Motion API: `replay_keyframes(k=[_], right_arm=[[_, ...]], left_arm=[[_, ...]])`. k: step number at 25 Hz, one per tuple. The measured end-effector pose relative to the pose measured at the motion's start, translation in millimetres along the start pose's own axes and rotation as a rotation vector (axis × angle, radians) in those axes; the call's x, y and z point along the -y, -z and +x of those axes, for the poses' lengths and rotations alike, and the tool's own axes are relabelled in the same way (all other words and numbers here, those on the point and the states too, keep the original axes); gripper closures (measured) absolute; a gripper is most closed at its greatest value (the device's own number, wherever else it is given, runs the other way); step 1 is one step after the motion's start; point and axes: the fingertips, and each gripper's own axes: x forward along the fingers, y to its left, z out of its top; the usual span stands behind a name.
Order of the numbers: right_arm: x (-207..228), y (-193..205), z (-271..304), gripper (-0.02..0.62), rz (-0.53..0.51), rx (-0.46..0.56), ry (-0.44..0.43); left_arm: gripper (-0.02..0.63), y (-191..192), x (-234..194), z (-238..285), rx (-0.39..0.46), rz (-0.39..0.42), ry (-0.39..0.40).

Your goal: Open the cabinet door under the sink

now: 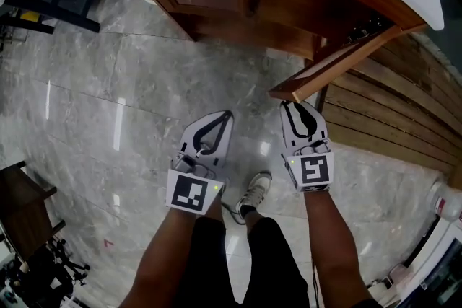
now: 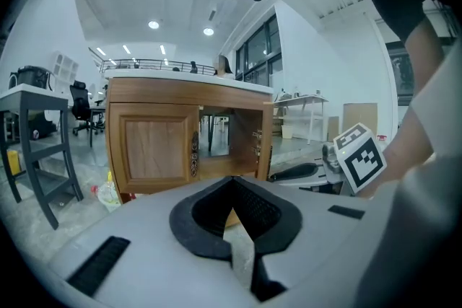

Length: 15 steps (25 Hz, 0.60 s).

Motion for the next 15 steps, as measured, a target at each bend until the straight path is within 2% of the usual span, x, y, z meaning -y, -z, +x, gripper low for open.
replay_keyframes(k=[6,12,15], right_arm=[[6.4,11.1,-34.8,0.497,-0.016,-0.017,-0.077],[25.1,34.4,-74.8,0.503,-0.023,-0.017,-0.07],[34.7,40.1,-89.0,0.506,-0.029,-0.015,-0.049]], left_arm=[[0.586,2.0,19.8,-8.1,-0.013,0.014,0.011],[0.586,4.7,37.5,-7.1,-0.031,0.055,0.046],[0.586,5.5,45.1,-3.5,-0.028,0.037,0.052]])
